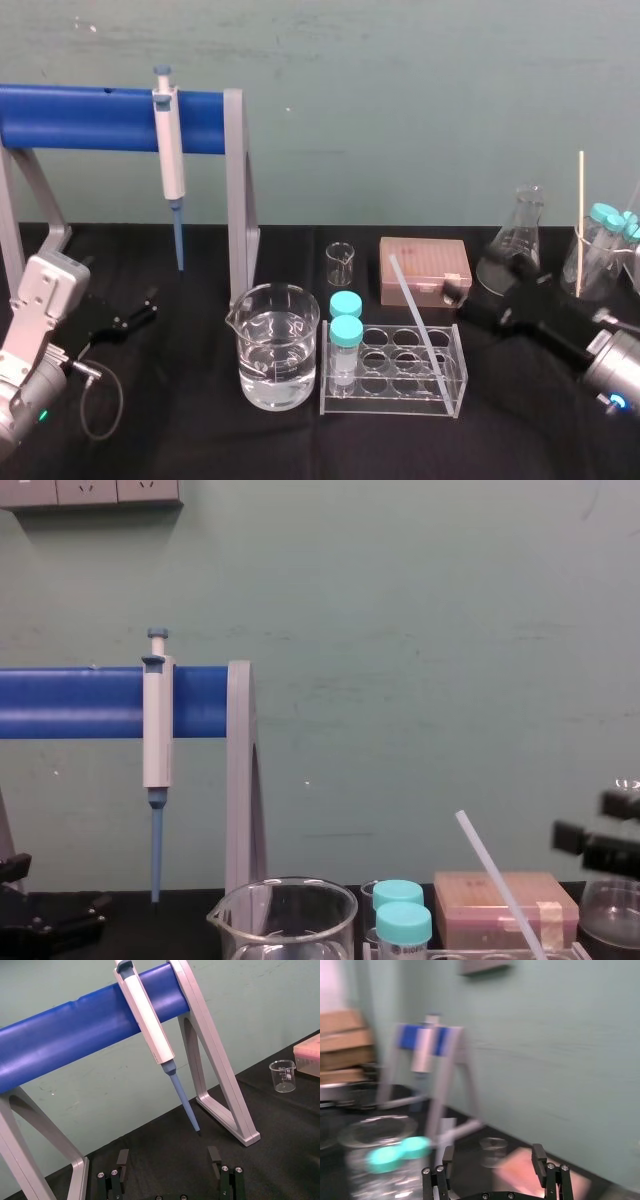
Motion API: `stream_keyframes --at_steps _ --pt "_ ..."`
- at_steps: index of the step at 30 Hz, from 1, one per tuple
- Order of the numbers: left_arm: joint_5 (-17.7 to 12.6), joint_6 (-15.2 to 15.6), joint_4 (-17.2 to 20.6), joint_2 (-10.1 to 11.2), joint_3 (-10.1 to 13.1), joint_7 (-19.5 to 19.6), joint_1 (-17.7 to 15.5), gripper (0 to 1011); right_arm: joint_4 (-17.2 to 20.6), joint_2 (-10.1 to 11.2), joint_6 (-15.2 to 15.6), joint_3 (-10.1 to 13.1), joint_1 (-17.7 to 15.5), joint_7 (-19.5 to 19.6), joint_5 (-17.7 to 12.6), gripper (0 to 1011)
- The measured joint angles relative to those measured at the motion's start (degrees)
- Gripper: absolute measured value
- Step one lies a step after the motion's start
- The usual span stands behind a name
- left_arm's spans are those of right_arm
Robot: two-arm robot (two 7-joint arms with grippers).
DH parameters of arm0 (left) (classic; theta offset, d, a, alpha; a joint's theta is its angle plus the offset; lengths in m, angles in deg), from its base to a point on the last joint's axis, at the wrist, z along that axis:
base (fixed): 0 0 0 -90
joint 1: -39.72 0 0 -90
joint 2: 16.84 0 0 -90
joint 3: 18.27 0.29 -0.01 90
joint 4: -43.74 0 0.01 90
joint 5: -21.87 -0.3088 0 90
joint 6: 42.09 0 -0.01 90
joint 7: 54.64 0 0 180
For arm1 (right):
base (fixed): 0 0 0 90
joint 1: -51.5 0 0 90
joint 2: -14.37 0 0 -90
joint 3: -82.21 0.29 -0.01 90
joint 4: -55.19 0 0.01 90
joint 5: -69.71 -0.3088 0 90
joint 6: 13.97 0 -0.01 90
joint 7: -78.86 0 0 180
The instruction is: Pick up the stirring rod with one hand, then place it down.
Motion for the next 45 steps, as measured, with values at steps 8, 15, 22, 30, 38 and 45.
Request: stream_keyframes --at_steps 8,15,22,30,38,45 --pt "0.00 0.00 0.00 0.00 0.00 0.00 0.00 1000 2.85 -2.75 9.74 4.97 -3.87 16.88 2.31 1002" --pt "0.00 0.00 0.00 0.00 0.00 0.00 0.00 1000 3.35 -4.41 14.16 5.81 -5.18 18.96 1.85 1002" --pt "0.00 0.00 0.00 0.00 0.00 0.00 0.00 1000 3.36 -4.31 13.91 5.82 -5.14 19.01 1.86 1003" --pt "0.00 0.00 0.00 0.00 0.00 0.00 0.00 1000 3.35 -4.21 13.56 5.81 -5.10 19.04 1.89 1002" --pt "0.00 0.00 0.00 0.00 0.00 0.00 0.00 1000 3.34 -4.17 13.41 5.82 -5.06 19.04 1.93 1002" --pt "0.00 0.00 0.00 0.00 0.00 0.00 0.00 1000 3.34 -4.13 13.34 5.81 -5.03 19.03 1.95 1002"
